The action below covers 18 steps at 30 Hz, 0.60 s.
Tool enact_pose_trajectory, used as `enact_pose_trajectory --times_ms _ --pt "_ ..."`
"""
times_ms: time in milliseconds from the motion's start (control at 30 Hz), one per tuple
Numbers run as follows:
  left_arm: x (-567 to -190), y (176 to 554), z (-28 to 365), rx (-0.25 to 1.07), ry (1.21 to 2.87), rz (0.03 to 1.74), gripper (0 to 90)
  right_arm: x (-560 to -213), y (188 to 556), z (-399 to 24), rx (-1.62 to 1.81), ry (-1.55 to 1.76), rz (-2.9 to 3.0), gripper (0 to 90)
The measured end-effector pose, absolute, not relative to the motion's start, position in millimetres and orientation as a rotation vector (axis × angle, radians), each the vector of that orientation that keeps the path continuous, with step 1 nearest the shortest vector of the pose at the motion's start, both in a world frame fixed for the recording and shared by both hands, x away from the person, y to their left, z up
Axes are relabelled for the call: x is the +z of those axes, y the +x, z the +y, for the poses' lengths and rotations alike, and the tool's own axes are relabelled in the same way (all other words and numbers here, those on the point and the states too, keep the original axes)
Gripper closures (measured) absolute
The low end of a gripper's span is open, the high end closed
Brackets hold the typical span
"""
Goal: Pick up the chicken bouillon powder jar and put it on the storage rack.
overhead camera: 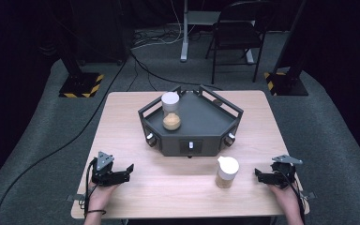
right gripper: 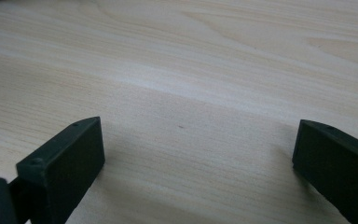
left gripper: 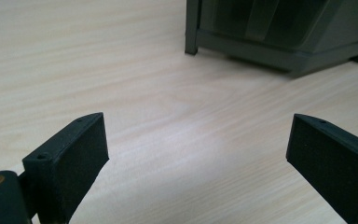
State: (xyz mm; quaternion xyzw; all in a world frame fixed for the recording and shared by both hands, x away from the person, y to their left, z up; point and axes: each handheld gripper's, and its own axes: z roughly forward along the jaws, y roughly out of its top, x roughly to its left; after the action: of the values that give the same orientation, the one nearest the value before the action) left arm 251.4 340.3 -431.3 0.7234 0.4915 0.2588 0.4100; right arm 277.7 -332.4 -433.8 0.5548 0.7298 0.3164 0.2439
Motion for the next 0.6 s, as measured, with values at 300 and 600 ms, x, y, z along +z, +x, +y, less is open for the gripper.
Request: enact_pose_trajectory --times_ms 300,600 --pt "-441 268 344 0.583 1.878 1.307 4.9 -434 278 -332 0.864 1.515 1.993 1.2" --pt "-442 280 341 0.512 1.943 1.339 2.0 -434 278 -332 0.864 1.515 1.993 1.2"
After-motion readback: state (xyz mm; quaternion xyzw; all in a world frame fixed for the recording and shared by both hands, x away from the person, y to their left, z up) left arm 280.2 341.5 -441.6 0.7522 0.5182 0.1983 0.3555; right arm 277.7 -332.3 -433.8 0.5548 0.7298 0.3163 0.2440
